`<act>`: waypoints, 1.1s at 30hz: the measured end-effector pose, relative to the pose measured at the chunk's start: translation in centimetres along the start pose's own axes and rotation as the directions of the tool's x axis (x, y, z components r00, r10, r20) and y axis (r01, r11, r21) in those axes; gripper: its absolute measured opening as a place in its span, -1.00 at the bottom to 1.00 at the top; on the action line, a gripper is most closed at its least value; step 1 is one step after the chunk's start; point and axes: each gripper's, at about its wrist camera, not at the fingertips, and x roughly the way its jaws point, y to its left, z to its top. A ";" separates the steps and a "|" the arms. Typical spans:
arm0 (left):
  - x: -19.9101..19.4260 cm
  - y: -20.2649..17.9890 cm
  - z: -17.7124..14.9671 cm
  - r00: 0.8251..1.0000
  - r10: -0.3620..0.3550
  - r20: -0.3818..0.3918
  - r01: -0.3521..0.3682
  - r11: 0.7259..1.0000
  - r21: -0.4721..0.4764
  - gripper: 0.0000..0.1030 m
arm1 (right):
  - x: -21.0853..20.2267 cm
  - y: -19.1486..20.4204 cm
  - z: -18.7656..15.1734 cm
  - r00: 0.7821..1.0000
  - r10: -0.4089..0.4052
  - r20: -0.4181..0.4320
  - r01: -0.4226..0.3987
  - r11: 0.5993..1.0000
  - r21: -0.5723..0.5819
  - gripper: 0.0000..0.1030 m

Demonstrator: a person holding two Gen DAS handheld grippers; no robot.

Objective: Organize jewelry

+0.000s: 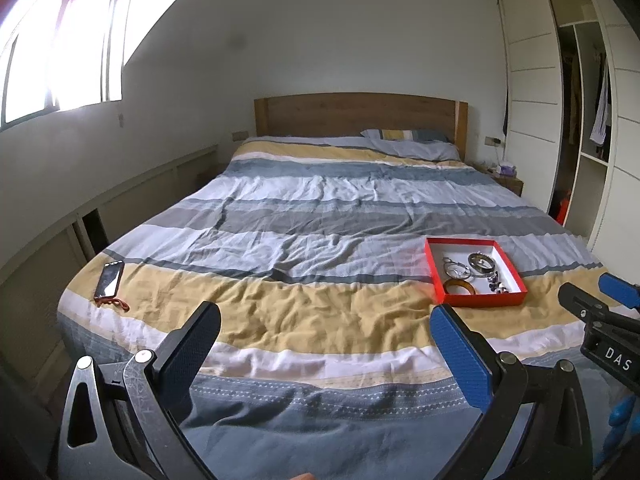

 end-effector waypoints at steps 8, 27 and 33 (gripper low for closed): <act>-0.8 0.0 -0.1 1.000 -0.001 0.011 0.001 1.000 -0.001 0.99 | -1.0 0.2 -0.1 1.000 0.007 0.021 -0.007 1.000 -0.002 0.31; -1.5 -0.3 -0.4 1.000 -0.018 0.003 0.018 1.000 0.004 0.99 | -1.9 0.2 0.0 0.999 -0.022 0.036 0.023 1.000 -0.010 0.32; -0.2 -0.2 -1.0 0.999 -0.023 -0.027 0.024 1.000 0.011 0.99 | -1.3 0.4 -0.1 0.998 -0.042 0.039 0.043 0.999 -0.027 0.32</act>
